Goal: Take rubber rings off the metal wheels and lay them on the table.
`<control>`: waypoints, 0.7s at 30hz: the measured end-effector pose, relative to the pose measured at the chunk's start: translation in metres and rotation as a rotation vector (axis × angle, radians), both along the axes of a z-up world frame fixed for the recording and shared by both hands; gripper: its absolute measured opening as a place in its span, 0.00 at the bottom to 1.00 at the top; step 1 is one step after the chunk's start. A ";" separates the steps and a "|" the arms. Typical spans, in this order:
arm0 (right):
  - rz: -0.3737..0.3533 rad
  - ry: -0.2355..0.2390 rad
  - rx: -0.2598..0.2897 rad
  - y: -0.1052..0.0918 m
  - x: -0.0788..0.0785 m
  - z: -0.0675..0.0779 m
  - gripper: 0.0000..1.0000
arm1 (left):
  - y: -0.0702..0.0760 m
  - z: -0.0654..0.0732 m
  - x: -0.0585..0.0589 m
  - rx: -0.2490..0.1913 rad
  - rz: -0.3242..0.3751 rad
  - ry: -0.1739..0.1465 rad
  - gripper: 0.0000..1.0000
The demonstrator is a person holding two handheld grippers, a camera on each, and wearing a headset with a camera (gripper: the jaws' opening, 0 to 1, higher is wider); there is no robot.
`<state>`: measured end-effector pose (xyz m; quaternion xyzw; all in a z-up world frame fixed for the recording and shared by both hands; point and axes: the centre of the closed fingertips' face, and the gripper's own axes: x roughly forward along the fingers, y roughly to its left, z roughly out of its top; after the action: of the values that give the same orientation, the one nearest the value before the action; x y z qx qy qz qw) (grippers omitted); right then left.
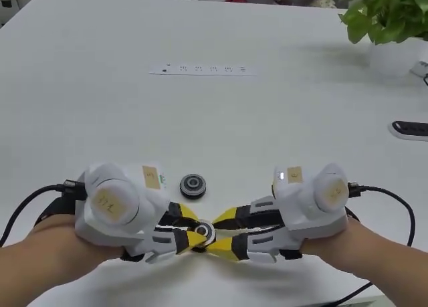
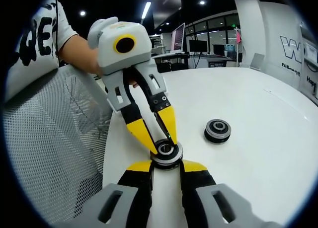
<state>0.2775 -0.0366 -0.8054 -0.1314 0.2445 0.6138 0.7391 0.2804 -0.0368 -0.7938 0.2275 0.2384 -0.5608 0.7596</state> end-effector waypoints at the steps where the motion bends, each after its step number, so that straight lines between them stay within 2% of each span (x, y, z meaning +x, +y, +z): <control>1: -0.002 0.003 -0.001 -0.001 0.000 0.000 0.16 | 0.000 0.000 0.000 0.000 0.000 0.000 0.14; 9: -0.008 0.020 -0.005 -0.002 0.000 -0.001 0.13 | 0.000 0.000 0.000 0.001 0.003 0.000 0.14; 12: -0.020 0.044 -0.002 -0.004 0.000 -0.002 0.09 | 0.000 0.000 0.000 0.002 0.004 -0.001 0.14; 18: -0.022 0.052 -0.008 -0.005 -0.001 -0.002 0.03 | 0.001 0.000 0.001 0.004 0.006 -0.002 0.14; 21: -0.039 0.075 0.008 -0.007 0.000 -0.002 0.00 | 0.001 0.000 0.001 0.007 0.009 -0.003 0.14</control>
<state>0.2770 -0.0433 -0.8073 -0.1005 0.2722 0.6046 0.7418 0.2811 -0.0357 -0.7938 0.2298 0.2400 -0.5564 0.7616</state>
